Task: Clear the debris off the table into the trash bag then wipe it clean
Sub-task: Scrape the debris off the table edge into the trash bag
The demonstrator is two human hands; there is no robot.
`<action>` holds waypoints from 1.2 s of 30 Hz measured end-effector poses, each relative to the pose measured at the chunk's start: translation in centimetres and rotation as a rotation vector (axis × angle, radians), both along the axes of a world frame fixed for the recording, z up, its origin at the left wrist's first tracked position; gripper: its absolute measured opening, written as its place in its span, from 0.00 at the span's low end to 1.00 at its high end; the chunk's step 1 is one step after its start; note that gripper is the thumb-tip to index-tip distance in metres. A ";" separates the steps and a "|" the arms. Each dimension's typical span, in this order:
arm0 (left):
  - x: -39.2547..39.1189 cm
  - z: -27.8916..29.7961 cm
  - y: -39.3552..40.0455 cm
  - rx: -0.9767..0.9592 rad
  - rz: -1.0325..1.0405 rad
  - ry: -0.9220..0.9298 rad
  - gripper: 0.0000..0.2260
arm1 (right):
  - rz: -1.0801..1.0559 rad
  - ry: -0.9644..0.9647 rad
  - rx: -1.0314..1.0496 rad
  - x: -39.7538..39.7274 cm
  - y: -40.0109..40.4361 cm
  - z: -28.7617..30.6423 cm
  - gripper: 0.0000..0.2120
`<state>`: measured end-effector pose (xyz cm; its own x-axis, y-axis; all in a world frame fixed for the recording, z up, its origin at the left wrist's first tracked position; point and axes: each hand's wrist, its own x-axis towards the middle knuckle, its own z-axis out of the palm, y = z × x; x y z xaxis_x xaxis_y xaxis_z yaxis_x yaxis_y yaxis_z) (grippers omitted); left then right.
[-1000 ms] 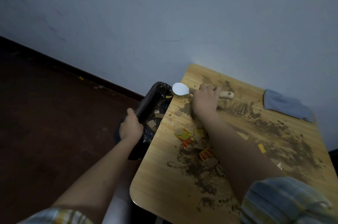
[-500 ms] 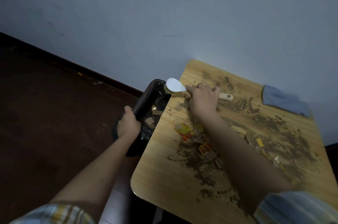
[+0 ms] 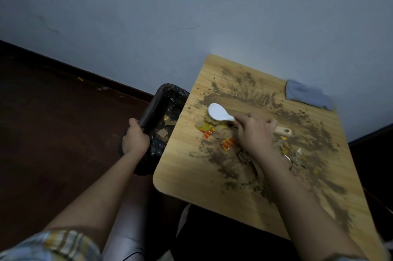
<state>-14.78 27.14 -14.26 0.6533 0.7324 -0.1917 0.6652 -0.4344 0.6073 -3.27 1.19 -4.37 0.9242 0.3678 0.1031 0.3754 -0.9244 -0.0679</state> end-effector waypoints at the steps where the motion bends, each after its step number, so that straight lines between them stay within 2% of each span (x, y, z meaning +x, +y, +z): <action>1: -0.2 0.1 0.0 0.002 0.007 -0.003 0.11 | -0.006 -0.008 -0.011 -0.2 -0.5 0.0 0.14; 8: -1.8 0.7 -0.6 -0.008 0.018 -0.001 0.12 | -0.170 0.033 -0.171 -0.6 -4.4 0.1 0.21; 13: -1.9 0.8 -1.1 0.005 0.006 0.010 0.13 | -0.390 0.102 -0.278 0.6 -7.9 0.2 0.17; 18: -1.2 0.9 -1.5 0.020 -0.017 0.004 0.12 | -0.547 0.113 -0.298 2.1 -10.6 0.8 0.15; 24: -0.5 0.6 -1.8 0.038 -0.037 -0.002 0.12 | -0.619 0.126 -0.384 3.0 -11.2 0.9 0.15; 29: 0.0 0.2 -1.8 0.037 -0.029 0.007 0.11 | -0.464 0.134 -0.422 2.4 -8.8 -0.1 0.15; 36: 0.6 -0.2 -1.9 0.020 -0.031 0.005 0.11 | -0.197 0.074 -0.321 1.5 -3.3 -1.1 0.18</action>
